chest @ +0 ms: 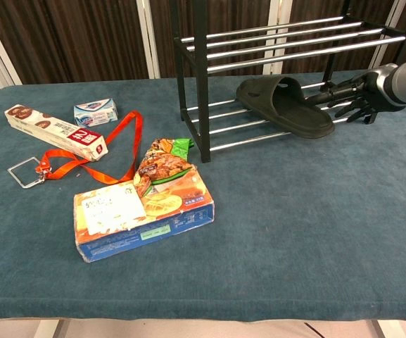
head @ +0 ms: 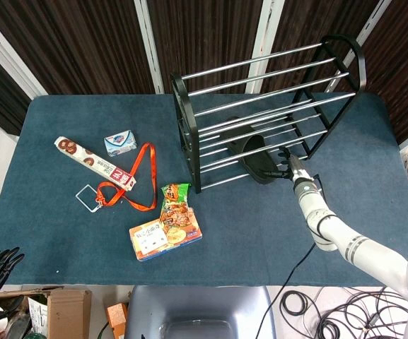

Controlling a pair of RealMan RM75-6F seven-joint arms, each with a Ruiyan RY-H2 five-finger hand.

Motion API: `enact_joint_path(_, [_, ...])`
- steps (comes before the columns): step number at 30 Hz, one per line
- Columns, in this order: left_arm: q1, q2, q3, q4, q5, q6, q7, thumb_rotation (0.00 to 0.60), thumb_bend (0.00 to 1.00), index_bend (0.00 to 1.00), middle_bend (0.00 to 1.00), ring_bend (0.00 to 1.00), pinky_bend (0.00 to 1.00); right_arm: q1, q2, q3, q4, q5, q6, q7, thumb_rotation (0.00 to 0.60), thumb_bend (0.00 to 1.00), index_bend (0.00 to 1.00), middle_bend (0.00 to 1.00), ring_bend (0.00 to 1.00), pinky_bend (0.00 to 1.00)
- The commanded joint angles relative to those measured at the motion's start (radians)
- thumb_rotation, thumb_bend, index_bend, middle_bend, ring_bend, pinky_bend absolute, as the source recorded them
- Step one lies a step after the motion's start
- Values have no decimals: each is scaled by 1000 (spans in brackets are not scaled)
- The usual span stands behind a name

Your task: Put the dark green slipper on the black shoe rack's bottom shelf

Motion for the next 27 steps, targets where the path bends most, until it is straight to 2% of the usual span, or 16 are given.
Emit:
enact_joint_path(1, [1, -1, -4, -4, -1, 6, 0, 600, 319, 0, 0, 0, 26, -67, 85, -44, -121, -136, 7, 12, 470, 87, 0, 56, 85, 87])
enact_joint_path(3, [1, -1, -9, -11, -7, 9, -3, 600, 320, 0, 0, 0, 26, -132, 146, -53, -227, -265, 31, 32, 469, 87, 0, 43, 66, 68])
enact_joint_path(6, [1, 2, -15, -32, -13, 12, -6, 600, 329, 0, 0, 0, 26, -274, 230, -72, -408, -544, 131, 69, 469, 87, 0, 25, 24, 32])
enact_joint_path(9, [-2, 13, -21, -77, -18, 9, 3, 600, 332, 0, 0, 0, 26, -446, 299, -147, -546, -901, 298, 109, 469, 87, 0, 4, 0, 5])
enact_joint_path(11, [-7, 31, -24, -135, -31, -14, 29, 600, 339, 0, 0, 0, 26, -559, 328, -237, -561, -1155, 457, 120, 477, 87, 0, 0, 0, 0])
enact_joint_path(14, [-16, 67, -31, -249, -53, -59, 110, 600, 350, 0, 0, 0, 23, -695, 316, -346, -479, -1397, 712, 75, 487, 87, 0, 0, 0, 0])
enact_joint_path(15, [-21, 79, -36, -299, -56, -67, 143, 600, 350, 0, 0, 0, 22, -753, 296, -378, -428, -1448, 815, 23, 493, 87, 0, 0, 0, 0])
enact_joint_path(17, [-22, 88, -41, -354, -52, -64, 185, 600, 350, 0, 0, 0, 20, -826, 259, -405, -364, -1487, 941, -39, 517, 87, 0, 0, 0, 0])
enact_joint_path(19, [-15, 83, -45, -384, -43, -46, 218, 600, 351, 0, 0, 0, 20, -884, 220, -418, -309, -1516, 1043, -15, 539, 87, 0, 0, 0, 0])
enact_joint_path(23, [-6, 81, -21, -404, -4, -49, 288, 600, 357, 0, 0, 0, 19, -934, 205, -416, -244, -1548, 1144, 67, 559, 87, 0, 0, 0, 0])
enact_joint_path(27, [-16, 87, -2, -409, 21, -73, 291, 600, 358, 0, 0, 0, 19, -945, 211, -398, -242, -1550, 1173, 114, 560, 87, 0, 0, 0, 0])
